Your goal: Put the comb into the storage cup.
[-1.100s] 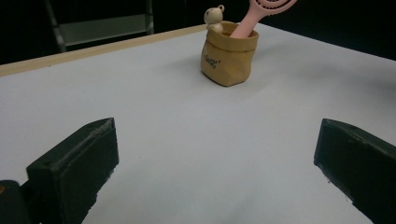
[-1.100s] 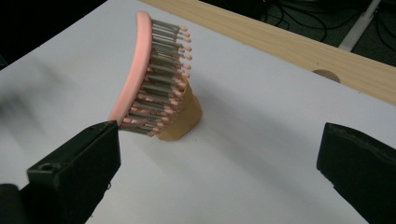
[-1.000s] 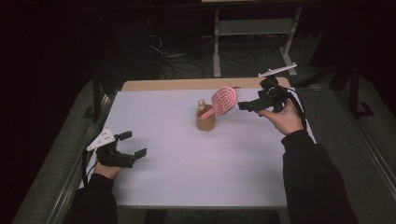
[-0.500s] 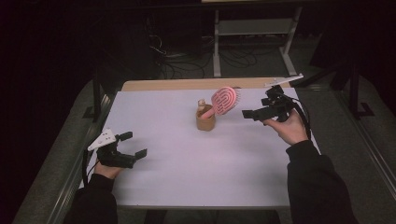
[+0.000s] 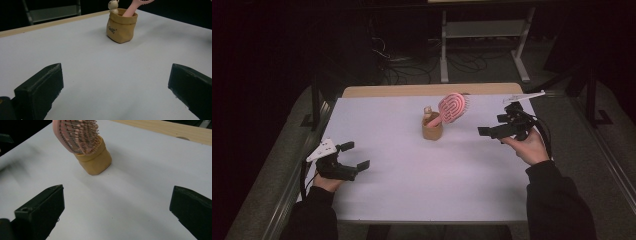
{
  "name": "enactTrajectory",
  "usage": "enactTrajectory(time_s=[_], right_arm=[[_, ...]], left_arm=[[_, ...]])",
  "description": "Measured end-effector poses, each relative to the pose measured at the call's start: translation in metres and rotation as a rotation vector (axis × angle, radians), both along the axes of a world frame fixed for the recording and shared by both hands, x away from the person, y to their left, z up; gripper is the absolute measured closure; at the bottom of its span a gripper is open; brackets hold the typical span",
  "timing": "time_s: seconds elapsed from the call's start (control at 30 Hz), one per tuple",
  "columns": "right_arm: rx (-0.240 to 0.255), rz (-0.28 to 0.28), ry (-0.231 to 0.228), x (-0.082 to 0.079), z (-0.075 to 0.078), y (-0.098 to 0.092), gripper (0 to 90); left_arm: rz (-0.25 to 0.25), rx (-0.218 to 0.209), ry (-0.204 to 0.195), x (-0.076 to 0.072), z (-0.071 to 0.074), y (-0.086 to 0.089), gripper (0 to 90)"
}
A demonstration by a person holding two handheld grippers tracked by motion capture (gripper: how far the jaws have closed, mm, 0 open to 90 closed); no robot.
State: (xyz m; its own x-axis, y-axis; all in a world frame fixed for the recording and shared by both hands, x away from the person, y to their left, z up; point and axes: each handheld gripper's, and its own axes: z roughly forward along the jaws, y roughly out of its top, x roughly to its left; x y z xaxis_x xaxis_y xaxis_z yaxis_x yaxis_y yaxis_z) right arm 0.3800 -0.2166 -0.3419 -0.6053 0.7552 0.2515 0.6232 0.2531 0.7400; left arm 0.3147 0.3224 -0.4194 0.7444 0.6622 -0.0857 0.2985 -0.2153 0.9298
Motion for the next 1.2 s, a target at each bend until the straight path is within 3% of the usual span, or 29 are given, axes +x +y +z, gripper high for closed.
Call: enactTrajectory(time_s=[1.2], right_arm=[[0.028,-0.018,0.006,-0.038,-0.033,-0.03,0.0]], left_arm=[[0.001,0.009,0.016,0.001,-0.003,0.0,0.0]])
